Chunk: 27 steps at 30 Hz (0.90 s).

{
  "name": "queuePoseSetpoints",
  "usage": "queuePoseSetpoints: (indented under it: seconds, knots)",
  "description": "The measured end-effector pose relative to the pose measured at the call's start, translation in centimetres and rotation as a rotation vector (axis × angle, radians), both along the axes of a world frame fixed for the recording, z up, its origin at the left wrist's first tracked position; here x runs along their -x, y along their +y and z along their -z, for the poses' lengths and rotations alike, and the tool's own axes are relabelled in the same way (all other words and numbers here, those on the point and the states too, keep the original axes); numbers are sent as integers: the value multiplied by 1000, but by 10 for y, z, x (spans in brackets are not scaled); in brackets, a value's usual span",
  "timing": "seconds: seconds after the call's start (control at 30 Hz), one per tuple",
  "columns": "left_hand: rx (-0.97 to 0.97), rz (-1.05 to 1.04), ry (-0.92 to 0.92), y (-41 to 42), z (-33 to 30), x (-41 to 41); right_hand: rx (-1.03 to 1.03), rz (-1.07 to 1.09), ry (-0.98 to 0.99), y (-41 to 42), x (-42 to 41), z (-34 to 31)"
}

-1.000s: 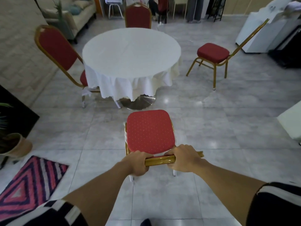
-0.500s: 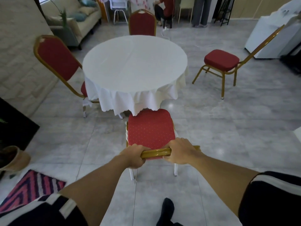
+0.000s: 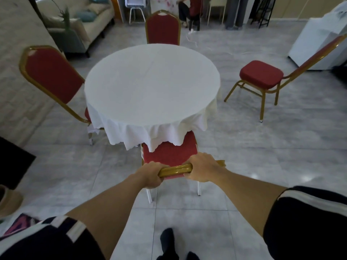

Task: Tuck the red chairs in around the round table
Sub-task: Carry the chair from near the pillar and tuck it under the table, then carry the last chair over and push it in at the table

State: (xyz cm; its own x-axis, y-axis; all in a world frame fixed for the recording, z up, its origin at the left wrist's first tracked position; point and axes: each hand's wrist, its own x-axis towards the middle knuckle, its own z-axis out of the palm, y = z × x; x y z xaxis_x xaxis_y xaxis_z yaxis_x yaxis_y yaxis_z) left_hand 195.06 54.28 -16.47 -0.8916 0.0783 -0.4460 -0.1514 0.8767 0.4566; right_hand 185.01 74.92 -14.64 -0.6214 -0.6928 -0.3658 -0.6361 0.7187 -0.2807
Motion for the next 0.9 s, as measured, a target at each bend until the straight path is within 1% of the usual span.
queuePoseSetpoints:
  seconds: [0.2, 0.33, 0.5, 0.57, 0.67, 0.73, 0.8, 0.9]
  knots:
    - [-8, -5, -67, -14, -1, 37, -20, -2, -2, -18, 42, 1]
    - [28, 0, -115, -25, 1, 53, -26, -29, -3, -28, 56, 0]
    - [9, 102, -162, -30, -4, 61, -54, -45, -34, -28, 60, 4]
    - [19, 127, -218, -34, -11, 68, -40, -51, -83, -23, 62, 2]
    - [16, 77, -307, -32, -27, 90, -8, 28, -204, -7, 72, -6]
    - [0, 56, -276, -24, -39, 109, 6, 81, -228, 7, 85, -16]
    - [15, -4, -212, -13, -53, 133, 17, 130, -209, 19, 105, -28]
    - [134, 5, -62, 16, -71, 194, 61, 253, -142, 52, 157, -51]
